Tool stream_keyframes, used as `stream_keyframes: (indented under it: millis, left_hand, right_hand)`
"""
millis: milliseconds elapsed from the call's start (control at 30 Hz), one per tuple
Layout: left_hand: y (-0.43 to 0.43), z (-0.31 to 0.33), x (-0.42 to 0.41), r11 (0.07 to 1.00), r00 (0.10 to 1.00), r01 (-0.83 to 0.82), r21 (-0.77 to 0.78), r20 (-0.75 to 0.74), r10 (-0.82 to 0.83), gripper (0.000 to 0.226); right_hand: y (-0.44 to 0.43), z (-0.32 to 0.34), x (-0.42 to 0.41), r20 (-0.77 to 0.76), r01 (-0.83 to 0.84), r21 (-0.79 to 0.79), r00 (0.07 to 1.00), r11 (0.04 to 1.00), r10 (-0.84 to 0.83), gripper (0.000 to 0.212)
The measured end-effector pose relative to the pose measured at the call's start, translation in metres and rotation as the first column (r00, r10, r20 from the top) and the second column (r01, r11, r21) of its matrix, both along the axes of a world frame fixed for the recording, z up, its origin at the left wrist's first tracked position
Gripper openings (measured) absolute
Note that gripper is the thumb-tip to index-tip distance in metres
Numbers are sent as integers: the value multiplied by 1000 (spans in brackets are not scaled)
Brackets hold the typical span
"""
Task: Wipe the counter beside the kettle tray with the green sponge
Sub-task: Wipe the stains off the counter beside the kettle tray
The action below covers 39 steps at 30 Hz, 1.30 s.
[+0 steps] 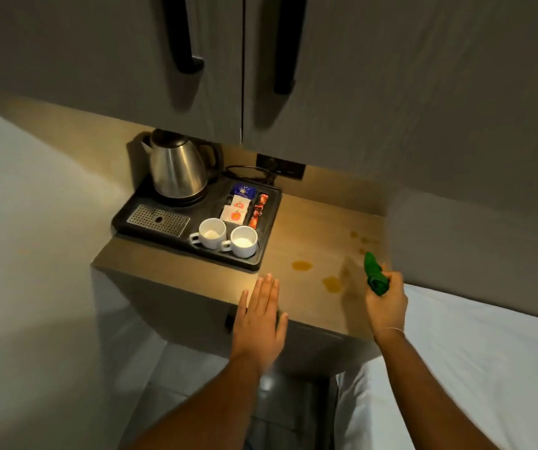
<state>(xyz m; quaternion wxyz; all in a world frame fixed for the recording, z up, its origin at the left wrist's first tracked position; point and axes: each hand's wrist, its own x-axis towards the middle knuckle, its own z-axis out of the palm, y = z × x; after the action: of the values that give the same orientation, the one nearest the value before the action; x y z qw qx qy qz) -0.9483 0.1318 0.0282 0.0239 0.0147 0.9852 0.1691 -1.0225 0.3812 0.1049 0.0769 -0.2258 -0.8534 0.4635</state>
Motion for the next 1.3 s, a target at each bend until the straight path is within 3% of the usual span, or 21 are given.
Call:
stream_keyframes:
  millis: [67,133,233,367,400,467,533,633,733,800,867,933,1000,1100,1167,1300]
  left_hand:
    - [-5,-11,-18,999,1000,21,-29,10,-21,80]
    - [-10,-19,-30,998,998,51,-22,42,-50,86]
    - [-17,-28,-36,997,996,70,-19,62,-69,98]
    - [-29,-34,-38,991,987,136,9,88,-136,114]
    - [-29,-35,-38,989,985,143,29,90,-145,118]
    - [-30,-34,-38,990,984,132,56,115,-138,126]
    - [-32,-32,-40,990,978,126,56,160,-134,131]
    - [-36,-28,-43,992,969,117,38,213,-123,141]
    - [-34,-24,-42,993,968,118,5,223,-116,150]
    - [-33,-25,-39,997,974,81,3,212,-80,153]
    - [-36,-27,-33,998,977,53,-25,210,-47,154]
    - [-43,-31,-27,993,970,78,-91,235,-55,154]
    - [-49,-32,-25,984,965,122,-134,248,-86,155]
    - [-53,-31,-25,985,968,107,-135,243,-72,155]
    - [-55,-30,-25,988,975,75,-137,219,-44,155]
    - [-49,-34,-22,987,977,68,-147,208,-36,155]
  right_hand:
    - [-6,-16,-18,130,-98,116,988,988,83,26]
    - [-23,-36,-28,259,-288,219,938,932,229,52]
    - [-58,-56,-18,263,-488,375,871,788,415,86]
    - [-58,-80,35,333,-761,439,632,478,700,102]
    - [-43,-82,39,342,-774,433,616,462,710,105]
    - [-9,-78,26,322,-693,450,714,563,621,106]
    - [15,-67,-15,307,-521,508,854,686,421,96]
    - [-6,-53,-89,326,-450,502,889,738,320,79]
    - [-77,-51,-110,305,-619,457,784,639,541,83]
    - [-112,-62,-76,278,-752,443,633,489,723,94]
    - [-114,-76,-25,292,-827,460,485,323,824,100]
    - [-86,-86,9,287,-843,472,422,257,860,103]
    - [-45,-84,7,287,-828,462,480,319,829,106]
    - [20,-65,-48,302,-661,491,740,567,601,96]
    - [49,-51,-103,312,-520,554,854,650,417,81]
    - [22,-36,-178,361,-425,534,896,731,258,59]
